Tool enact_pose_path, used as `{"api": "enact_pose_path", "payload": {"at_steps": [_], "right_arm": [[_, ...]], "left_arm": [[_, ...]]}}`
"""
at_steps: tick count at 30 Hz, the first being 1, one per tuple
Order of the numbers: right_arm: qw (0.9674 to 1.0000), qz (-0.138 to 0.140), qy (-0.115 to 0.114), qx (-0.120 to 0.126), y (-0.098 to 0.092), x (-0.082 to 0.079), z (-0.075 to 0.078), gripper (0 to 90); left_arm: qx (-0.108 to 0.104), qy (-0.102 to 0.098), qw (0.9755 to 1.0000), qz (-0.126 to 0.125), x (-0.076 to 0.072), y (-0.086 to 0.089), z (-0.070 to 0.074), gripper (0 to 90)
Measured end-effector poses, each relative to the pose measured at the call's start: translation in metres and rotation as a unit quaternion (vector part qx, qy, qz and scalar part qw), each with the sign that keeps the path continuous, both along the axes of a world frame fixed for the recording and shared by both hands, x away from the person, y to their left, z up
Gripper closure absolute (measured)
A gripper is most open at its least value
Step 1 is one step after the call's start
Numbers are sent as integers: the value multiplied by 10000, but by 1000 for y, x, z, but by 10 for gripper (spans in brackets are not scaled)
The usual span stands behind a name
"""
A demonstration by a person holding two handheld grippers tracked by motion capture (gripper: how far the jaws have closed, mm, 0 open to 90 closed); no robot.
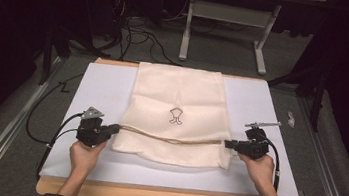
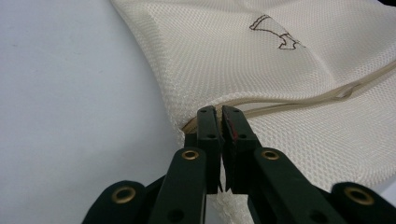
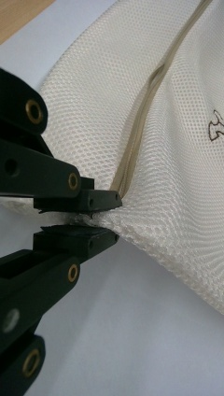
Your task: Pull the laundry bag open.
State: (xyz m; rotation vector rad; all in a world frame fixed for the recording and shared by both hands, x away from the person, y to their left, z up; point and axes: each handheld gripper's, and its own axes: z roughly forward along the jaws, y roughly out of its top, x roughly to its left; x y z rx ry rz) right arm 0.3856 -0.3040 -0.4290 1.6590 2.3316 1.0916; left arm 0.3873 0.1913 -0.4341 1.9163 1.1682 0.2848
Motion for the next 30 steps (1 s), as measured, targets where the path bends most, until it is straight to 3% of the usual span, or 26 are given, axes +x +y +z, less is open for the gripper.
{"api": "enact_pose_path", "payload": {"at_steps": [5, 11, 17, 24, 30], "right_arm": [[10000, -66, 34, -17, -2, 2, -6, 829], [9995, -38, -49, -312, 3, 2, -10, 817], [9990, -81, -25, -446, 5, 4, -14, 805], [9948, -30, -237, -988, 14, 3, -18, 759], [9933, -60, -294, -1117, 17, 3, -19, 703]], "left_arm": [[37, 106, 9999, 10, 2, -1, -6, 863], [159, 172, 9997, -7, 3, -4, -10, 861], [301, 233, 9993, -15, 5, -6, -14, 861], [539, 244, 9982, -25, 7, -13, -23, 849], [586, 244, 9980, -38, 6, -14, -25, 832]]}}
